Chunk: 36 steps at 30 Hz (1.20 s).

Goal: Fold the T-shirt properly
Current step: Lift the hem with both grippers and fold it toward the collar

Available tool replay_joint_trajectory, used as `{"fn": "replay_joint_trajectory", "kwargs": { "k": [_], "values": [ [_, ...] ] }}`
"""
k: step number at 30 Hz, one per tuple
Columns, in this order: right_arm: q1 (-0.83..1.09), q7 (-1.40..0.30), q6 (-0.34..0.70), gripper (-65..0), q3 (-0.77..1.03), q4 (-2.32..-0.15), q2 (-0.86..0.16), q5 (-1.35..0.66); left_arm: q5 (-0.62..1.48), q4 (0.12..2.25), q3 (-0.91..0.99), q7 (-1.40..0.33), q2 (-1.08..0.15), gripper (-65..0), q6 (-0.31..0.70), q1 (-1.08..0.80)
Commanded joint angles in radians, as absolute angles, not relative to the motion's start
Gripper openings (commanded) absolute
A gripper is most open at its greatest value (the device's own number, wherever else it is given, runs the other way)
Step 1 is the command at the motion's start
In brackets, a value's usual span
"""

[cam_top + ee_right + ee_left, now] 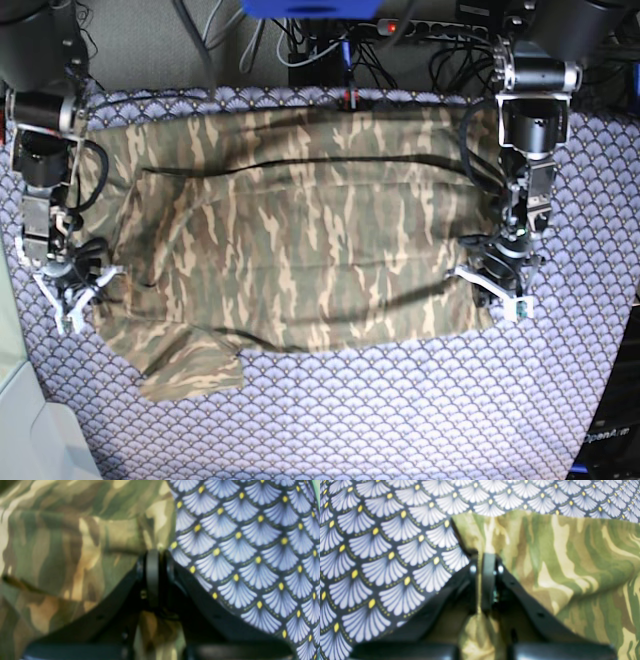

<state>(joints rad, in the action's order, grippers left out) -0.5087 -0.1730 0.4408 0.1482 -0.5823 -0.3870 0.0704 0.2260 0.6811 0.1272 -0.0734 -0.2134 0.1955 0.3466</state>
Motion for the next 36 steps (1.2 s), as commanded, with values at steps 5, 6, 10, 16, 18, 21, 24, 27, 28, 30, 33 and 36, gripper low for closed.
{"fn": "replay_joint_trajectory", "kwargs": {
  "k": [5,6,10,16,18,21,24,27,28,30,33,36],
  "values": [
    [-0.501,-0.185,0.453,-63.2,0.165,-0.684,-0.401,0.048,0.206,0.751,0.127,-0.171,-0.223,-64.2,0.171,0.318],
    [-0.489,-0.203,0.453,-63.2,0.180,-0.716,-0.401,0.028,0.206,0.771,0.127,-0.183,-0.223,-64.2,0.171,0.308],
    [-0.438,-0.278,0.453,-63.2,0.231,-0.855,-0.406,-0.064,0.206,0.855,0.127,-0.248,-0.223,-64.2,0.171,0.300],
    [-0.337,-0.392,0.469,-63.2,0.236,-1.093,-0.409,-0.139,0.206,0.941,0.139,-0.321,-0.225,-64.2,0.171,0.298],
    [-0.295,-0.420,0.522,-63.2,0.237,-1.176,-0.404,-0.140,0.206,0.975,0.173,-0.344,-0.225,-64.2,0.174,0.291],
    [-0.228,-0.467,0.572,-63.2,0.280,-1.285,-0.400,-0.140,0.206,1.041,0.222,-0.387,-0.225,-64.2,0.174,0.271],
    [-0.194,-0.484,0.605,-63.2,0.352,-1.326,-0.372,-0.140,0.205,1.070,0.243,-0.417,-0.225,-64.2,0.176,0.269],
    [-0.166,-0.484,0.651,-63.2,0.409,-1.331,-0.369,-0.139,0.200,1.107,0.262,-0.461,-0.226,-64.2,0.176,0.265],
    [-0.157,-0.484,0.673,-63.2,0.424,-1.331,-0.369,-0.139,0.199,1.115,0.271,-0.476,-0.226,-64.2,0.176,0.265],
    [-0.142,-0.484,0.698,-63.2,0.460,-1.331,-0.367,-0.139,0.200,1.133,0.277,-0.504,-0.226,-64.2,0.176,0.265],
    [-0.117,-0.484,0.698,-63.2,0.503,-1.333,-0.367,-0.139,0.199,1.182,0.278,-0.544,-0.226,-64.2,0.176,0.254],
    [-0.111,-0.484,0.698,-63.2,0.538,-1.333,-0.367,-0.139,0.200,1.248,0.278,-0.573,-0.226,-64.2,0.176,0.231]
  ]
}}
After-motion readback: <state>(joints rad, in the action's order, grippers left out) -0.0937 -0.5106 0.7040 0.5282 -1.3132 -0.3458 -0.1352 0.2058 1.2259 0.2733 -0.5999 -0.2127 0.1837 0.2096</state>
